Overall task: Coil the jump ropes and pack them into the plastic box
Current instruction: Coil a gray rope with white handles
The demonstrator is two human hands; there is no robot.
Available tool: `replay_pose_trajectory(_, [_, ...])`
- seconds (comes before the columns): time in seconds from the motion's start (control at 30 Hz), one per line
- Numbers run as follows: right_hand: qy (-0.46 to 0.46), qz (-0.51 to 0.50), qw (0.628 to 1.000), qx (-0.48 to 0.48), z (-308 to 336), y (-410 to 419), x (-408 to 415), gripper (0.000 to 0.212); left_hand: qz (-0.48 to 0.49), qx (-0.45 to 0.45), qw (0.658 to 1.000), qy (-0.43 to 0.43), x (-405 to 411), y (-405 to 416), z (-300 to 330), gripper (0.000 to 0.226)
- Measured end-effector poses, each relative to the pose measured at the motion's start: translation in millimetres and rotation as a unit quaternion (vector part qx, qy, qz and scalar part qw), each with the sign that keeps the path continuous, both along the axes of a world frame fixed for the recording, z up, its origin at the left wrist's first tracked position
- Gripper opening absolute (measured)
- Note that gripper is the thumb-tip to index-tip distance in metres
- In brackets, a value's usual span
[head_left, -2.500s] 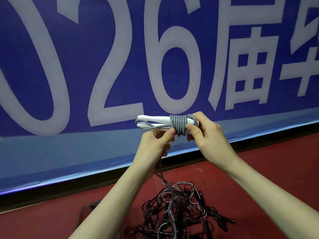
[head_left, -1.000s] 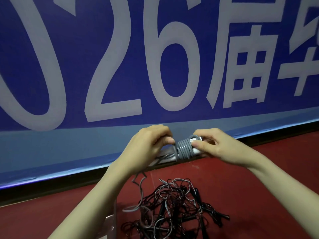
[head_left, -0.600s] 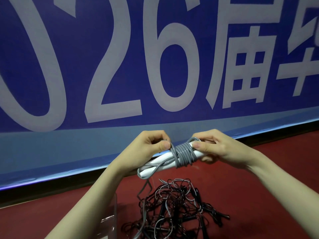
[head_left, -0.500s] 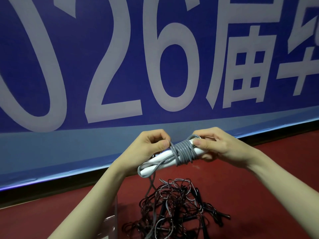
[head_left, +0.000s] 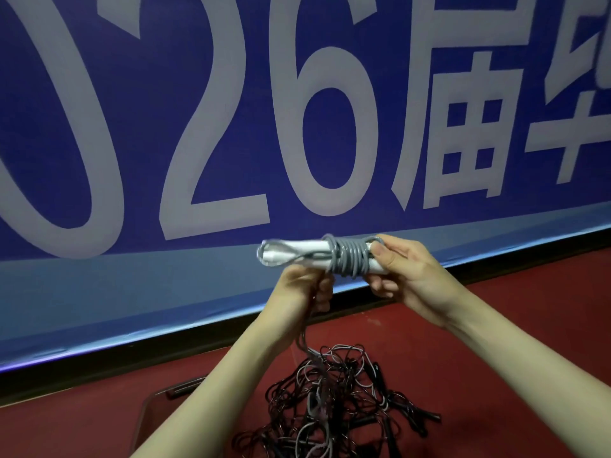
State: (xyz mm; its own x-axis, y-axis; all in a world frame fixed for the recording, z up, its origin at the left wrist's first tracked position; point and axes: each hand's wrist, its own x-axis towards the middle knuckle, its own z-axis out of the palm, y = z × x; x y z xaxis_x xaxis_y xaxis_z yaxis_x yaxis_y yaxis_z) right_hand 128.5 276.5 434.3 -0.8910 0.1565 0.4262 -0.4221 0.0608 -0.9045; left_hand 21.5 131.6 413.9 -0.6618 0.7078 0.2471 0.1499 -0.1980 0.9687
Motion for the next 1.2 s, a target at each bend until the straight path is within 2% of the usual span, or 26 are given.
replay_pose_trajectory(0.1, [0.024,-0.052,0.998,-0.037,6.8,2.5,-0.7,0.031,0.037,-0.06,0.987,0.142,1.7,-1.5,-15.9,0.039])
replay_pose_trajectory(0.27, [0.014,-0.152,0.988,-0.03,-1.5,11.6,-6.4,0.022,0.128,-0.104,0.957,0.237,4.3,-2.6,-19.6,0.033])
replay_pose_trajectory(0.47, [-0.005,-0.223,0.974,-0.034,-14.5,26.5,-14.9,0.023,0.146,-0.169,0.915,0.335,4.7,-3.1,-10.9,0.027])
replay_pose_trajectory(0.53, [-0.01,-0.242,0.97,-0.019,-17.6,31.6,-16.7,0.023,0.162,-0.203,0.882,0.394,3.2,-3.6,-8.6,0.026])
replay_pose_trajectory(0.63, [-0.021,-0.29,0.955,0.062,-20.8,38.3,-19.3,0.023,0.177,-0.227,0.829,0.48,5.2,-5.3,-3.5,0.021])
replay_pose_trajectory(0.73, [-0.025,-0.327,0.931,0.163,-20.9,34.9,-17.7,0.019,0.178,-0.263,0.747,0.585,5.4,-9.1,1.1,0.021])
replay_pose_trajectory(0.83, [-0.027,-0.338,0.899,0.277,-18.5,27.3,-12.2,0.018,0.172,-0.228,0.668,0.687,-0.6,-13.2,3.2,0.026])
replay_pose_trajectory(0.9, [-0.033,-0.317,0.888,0.331,-15.7,23.1,-8.4,0.016,0.163,-0.205,0.648,0.716,-4.9,-15.9,3.7,0.027])
replay_pose_trajectory(0.97, [-0.044,-0.285,0.884,0.368,-13.0,20.1,-5.6,0.016,0.15,-0.203,0.65,0.717,-9.6,-18.2,4.2,0.028])
replay_pose_trajectory(1.07, [-0.053,-0.237,0.881,0.405,-9.3,18.2,-1.8,0.022,0.146,-0.206,0.68,0.688,-10.0,-23.9,9.3,0.025])
replay_pose_trajectory(1.2, [-0.065,-0.192,0.88,0.429,-4.4,23.1,1.7,0.024,0.113,-0.191,0.773,0.594,-9.6,-27.2,13.7,0.018])
